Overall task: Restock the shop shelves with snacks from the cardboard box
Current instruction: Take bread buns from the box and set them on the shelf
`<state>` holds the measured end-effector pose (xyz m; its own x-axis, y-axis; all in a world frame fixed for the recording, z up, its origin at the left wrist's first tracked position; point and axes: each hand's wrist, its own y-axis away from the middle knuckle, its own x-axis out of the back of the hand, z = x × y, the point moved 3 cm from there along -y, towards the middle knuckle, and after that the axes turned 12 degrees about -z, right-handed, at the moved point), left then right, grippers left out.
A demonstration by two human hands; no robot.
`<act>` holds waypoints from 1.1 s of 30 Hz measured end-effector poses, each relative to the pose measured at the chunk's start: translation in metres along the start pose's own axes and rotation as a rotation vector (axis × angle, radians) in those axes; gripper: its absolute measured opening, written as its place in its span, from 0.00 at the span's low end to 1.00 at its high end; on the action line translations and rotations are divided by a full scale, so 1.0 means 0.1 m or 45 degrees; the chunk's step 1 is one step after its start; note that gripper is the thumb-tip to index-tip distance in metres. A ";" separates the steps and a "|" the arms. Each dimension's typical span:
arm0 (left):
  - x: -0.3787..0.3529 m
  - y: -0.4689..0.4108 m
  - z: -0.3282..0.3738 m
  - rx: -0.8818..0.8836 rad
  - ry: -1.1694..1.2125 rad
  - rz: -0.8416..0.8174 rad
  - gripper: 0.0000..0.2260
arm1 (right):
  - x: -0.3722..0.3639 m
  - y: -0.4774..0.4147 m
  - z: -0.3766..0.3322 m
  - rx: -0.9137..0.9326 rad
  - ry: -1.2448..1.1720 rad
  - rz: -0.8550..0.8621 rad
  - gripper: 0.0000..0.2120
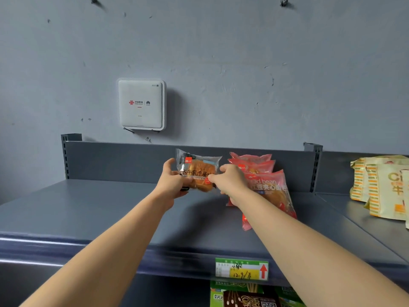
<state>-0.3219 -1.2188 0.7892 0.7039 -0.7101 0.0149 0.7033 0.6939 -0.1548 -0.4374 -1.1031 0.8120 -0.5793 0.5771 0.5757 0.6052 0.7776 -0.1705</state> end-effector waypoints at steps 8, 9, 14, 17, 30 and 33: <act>0.16 -0.42 -0.01 0.201 -0.444 -0.107 0.21 | -0.33 -0.50 -0.01 -0.084 -0.184 0.019 0.19; 0.15 -0.46 -0.03 0.229 -0.493 -0.136 0.23 | -0.35 -0.55 0.01 -0.099 -0.183 0.014 0.18; 0.14 -0.70 -0.20 0.368 -0.792 -0.172 0.43 | -0.46 -0.73 0.18 -0.167 -0.179 -0.027 0.23; 0.09 -0.70 -0.16 0.339 -0.748 -0.250 0.34 | -0.46 -0.80 0.24 -0.179 -0.178 -0.035 0.26; 0.16 -0.74 -0.10 0.283 -0.758 -0.191 0.26 | -0.40 -0.84 0.23 -0.173 -0.061 -0.044 0.25; 0.18 -0.72 -0.10 0.281 -0.821 -0.191 0.24 | -0.37 -0.78 0.18 -0.145 0.005 -0.012 0.24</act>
<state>-0.3606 -1.2830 0.7903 0.4681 -0.6347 0.6148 0.7530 0.6507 0.0984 -0.4731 -1.1809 0.7889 -0.5834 0.5684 0.5801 0.6577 0.7498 -0.0732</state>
